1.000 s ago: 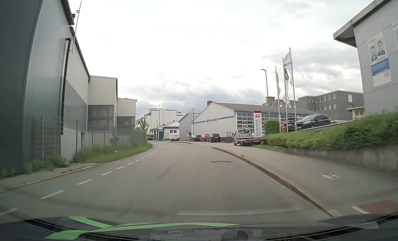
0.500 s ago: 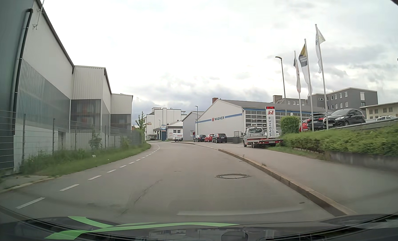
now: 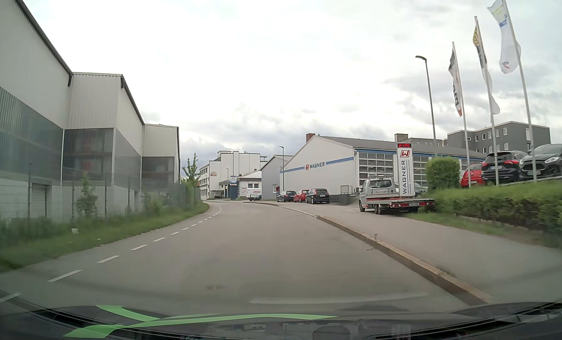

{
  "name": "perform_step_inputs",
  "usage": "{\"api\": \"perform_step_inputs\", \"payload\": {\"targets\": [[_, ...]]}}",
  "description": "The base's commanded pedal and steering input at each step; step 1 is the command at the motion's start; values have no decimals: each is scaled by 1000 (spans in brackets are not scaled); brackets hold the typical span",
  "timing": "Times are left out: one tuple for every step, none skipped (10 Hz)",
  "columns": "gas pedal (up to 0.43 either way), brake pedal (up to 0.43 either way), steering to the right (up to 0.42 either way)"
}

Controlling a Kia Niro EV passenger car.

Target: Follow the waypoints while adhering to traffic rules and regulations

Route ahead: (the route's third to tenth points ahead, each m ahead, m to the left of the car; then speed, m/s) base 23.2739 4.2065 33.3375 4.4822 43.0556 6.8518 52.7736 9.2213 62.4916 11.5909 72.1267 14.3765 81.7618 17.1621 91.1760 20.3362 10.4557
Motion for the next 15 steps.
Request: {"api": "perform_step_inputs", "payload": {"targets": [[118,0,-17],[118,0,-17],[118,0,-19],[130,0,-24],[138,0,-26],[138,0,-26],[138,0,-25],[138,0,-22],[138,0,-22],[138,0,-22],[138,0,-24],[138,0,-27],[138,0,-28],[138,0,-28],[138,0,-28]]}}
